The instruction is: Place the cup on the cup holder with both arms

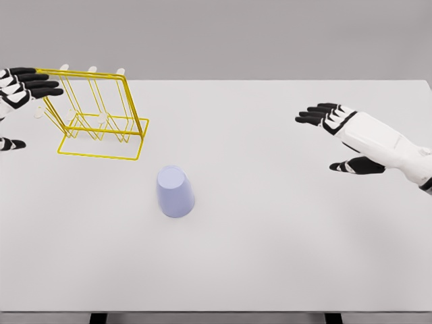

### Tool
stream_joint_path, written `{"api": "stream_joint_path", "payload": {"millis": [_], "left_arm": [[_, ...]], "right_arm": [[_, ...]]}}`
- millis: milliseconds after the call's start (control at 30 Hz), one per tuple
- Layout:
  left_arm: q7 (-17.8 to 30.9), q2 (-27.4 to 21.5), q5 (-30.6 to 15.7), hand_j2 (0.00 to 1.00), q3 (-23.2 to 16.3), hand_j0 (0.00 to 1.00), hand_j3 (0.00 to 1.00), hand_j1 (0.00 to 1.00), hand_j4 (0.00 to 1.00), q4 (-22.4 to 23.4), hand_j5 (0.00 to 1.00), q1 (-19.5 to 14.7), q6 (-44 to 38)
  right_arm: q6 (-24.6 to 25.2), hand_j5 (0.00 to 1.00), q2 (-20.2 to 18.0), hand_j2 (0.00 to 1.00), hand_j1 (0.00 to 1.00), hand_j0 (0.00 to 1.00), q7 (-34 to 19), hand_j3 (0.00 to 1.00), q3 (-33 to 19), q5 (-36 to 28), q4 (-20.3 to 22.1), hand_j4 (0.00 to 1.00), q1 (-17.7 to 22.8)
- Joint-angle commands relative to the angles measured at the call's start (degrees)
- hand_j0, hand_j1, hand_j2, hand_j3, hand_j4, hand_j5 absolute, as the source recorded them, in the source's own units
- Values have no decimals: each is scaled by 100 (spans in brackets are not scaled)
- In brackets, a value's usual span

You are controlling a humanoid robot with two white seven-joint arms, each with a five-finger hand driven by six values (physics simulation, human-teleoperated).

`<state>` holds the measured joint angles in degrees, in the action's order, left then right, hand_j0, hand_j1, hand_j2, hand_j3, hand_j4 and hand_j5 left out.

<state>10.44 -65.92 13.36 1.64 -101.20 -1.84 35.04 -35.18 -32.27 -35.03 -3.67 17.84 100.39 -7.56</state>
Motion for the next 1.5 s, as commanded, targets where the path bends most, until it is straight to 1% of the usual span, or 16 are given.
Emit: {"api": "stream_joint_path", "payload": {"millis": [0,67,200,267,333,400,433,533,700,800,867,933,1000,1033,1067,1467], "left_arm": [[186,237,87,100,-41,100,100,100,100,22,100,-26,-4],[344,649,394,100,-172,100,100,100,100,57,100,-473,-4],[872,1046,430,100,-1420,100,100,100,100,382,100,-1854,-4],[907,1020,264,100,-1842,100,100,100,100,400,100,-2259,-4],[1303,993,-202,100,-2720,100,100,100,100,400,100,-2952,-4],[1435,862,-677,100,-3801,100,100,100,100,373,100,-3700,-4],[1478,721,-879,100,-4136,100,100,100,100,303,100,-3928,-4],[1575,413,-1293,100,-4488,100,100,100,100,48,100,-4192,-4],[1575,536,-1328,100,-4778,100,100,100,100,13,100,-4465,-4],[1575,914,-1582,100,-5586,100,100,100,100,13,100,-5255,-4],[1575,1054,-1688,100,-6175,100,100,100,100,13,100,-5616,-4],[1584,1134,-1679,100,-6457,100,100,100,100,13,100,-5783,-4],[1856,1134,-1635,100,-6553,100,100,100,100,13,100,-5880,-4],[2348,1125,-1635,100,-6562,100,100,100,100,13,100,-5977,-4],[2456,1107,-1627,100,-6562,100,100,100,100,13,100,-6038,-4],[2456,1424,-941,100,-6606,100,100,100,100,110,100,-6117,-4]], "right_arm": [[18,100,1,100,100,100,3,100,-11,-44,7,100,9],[18,100,1,100,100,100,3,100,-11,-44,7,100,26],[18,100,10,100,100,100,3,100,-2,-35,16,100,106],[18,100,10,100,100,100,3,100,-2,-35,16,100,106],[18,100,1,100,100,100,3,100,-2,-35,7,100,106],[18,100,10,100,100,100,3,100,-2,-35,7,100,106],[18,100,10,100,100,100,3,100,-2,-35,16,100,97],[18,100,-8,100,100,100,3,100,-2,-26,16,100,88],[18,100,-43,100,100,100,3,100,-2,-26,-2,100,88],[18,100,-43,100,100,100,3,100,7,-9,-11,100,88],[18,100,-52,100,100,100,3,100,7,-9,-19,100,88],[18,100,-52,100,100,100,3,100,7,-9,-28,100,79],[18,100,-60,100,100,100,3,100,-2,0,-28,100,79],[18,100,-60,100,100,100,3,100,-2,0,-37,100,79],[18,100,-60,100,100,100,3,100,-2,0,-37,100,79],[18,100,-60,100,100,100,3,100,7,0,-28,100,88]]}}
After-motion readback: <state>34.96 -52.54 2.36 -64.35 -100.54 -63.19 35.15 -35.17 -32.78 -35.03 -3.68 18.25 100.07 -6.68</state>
